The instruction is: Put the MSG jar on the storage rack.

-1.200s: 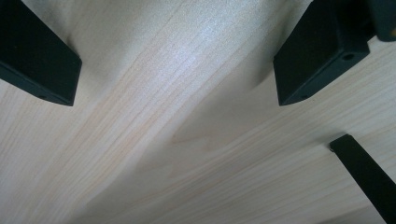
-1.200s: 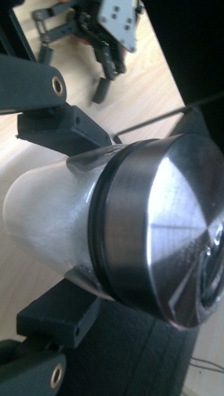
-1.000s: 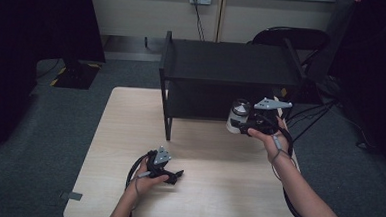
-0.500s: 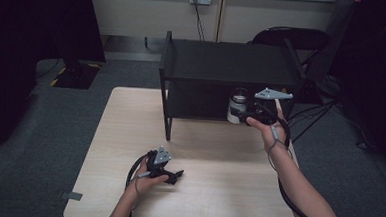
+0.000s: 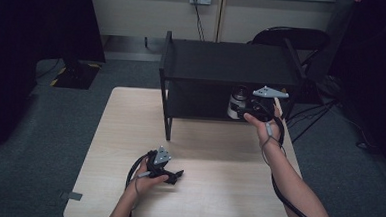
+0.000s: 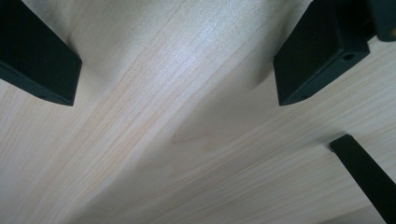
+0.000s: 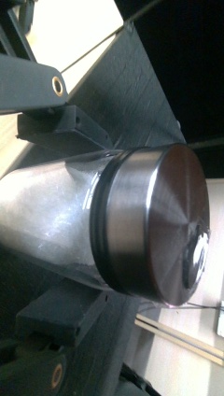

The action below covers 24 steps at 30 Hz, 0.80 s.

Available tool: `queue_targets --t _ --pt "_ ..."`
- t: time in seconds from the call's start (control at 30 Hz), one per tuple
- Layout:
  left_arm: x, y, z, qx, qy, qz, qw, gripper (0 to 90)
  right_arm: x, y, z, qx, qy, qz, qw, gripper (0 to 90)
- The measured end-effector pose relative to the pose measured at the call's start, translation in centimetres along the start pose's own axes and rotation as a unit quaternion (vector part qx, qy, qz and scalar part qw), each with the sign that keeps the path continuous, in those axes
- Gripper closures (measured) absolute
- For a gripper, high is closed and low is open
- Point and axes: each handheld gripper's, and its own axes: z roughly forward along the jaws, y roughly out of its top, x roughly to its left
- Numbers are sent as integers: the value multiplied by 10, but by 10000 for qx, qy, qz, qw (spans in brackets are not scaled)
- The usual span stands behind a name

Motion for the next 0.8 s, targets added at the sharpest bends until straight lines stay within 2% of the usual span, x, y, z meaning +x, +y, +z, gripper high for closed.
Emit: queue_targets --t 0.1,0.23,0.8 --pt "0 0 0 -1 -1 -2 10000 1 0 -3 3 -84 -45 85 9999 308" --pt "0 0 0 0 1 -1 10000 1 3 -5 5 -148 -145 21 9998 308" --pt "0 0 0 -1 0 -1 10000 1 6 -6 5 -161 -202 100 9996 307"
